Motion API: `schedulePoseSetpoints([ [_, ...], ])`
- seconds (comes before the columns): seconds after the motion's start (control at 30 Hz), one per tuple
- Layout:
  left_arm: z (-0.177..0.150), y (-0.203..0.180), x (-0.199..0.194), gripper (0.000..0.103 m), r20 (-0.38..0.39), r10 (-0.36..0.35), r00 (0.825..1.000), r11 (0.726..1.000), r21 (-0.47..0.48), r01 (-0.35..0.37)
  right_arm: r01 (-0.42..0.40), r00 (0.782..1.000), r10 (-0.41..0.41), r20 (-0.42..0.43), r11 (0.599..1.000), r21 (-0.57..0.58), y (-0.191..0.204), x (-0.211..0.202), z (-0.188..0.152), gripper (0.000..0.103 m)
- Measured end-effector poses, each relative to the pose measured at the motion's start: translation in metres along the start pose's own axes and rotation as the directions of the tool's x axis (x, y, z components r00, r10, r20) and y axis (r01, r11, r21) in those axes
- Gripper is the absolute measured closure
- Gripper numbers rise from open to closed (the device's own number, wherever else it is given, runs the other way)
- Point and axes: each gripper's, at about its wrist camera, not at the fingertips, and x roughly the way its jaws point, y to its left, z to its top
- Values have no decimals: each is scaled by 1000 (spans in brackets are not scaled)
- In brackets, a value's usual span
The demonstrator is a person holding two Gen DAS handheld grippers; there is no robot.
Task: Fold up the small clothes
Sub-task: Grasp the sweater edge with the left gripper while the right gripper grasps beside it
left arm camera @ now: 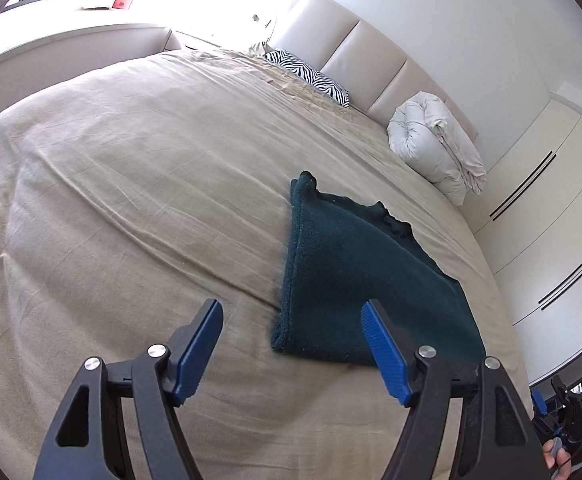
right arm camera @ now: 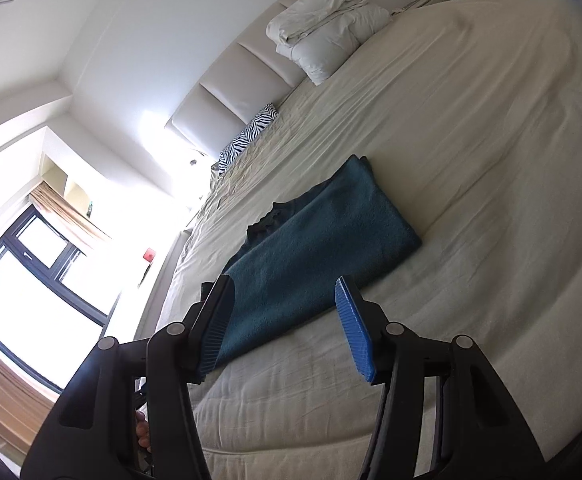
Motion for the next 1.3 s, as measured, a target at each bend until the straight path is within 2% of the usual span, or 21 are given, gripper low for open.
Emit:
schedulePoseSetpoints([
  [0.1,0,4,11,28,-35,-26,999,999,-31,25,-17,998,17,-56,1000,-13,13,25,-10,46],
  [0.37,20,-1,65,28,-143,-82,986,994,-86,70,-81,983,68,-169,994,-72,50,68,-33,45],
  [0.53,27,-10,107,28,-221,-50,974,998,-59,38,-93,975,78,-208,994,-63,57,92,-38,45],
  [0.7,31,-17,129,27,-239,-22,971,1000,-17,18,-86,974,74,-213,995,-50,48,105,-36,45],
  [0.77,33,-15,133,27,-240,-39,970,999,-31,33,-80,976,71,-208,996,-32,39,107,-33,45],
  [0.93,39,-2,136,31,-264,-105,959,988,-141,69,-90,972,82,-219,996,-26,34,122,-25,45],
  [1.03,40,-2,142,41,-318,-173,932,973,-202,112,-109,966,95,-242,993,-46,42,140,-16,45],
  [1.3,43,-6,156,38,-345,-241,907,954,-254,156,-150,937,114,-330,985,-86,77,217,18,45],
])
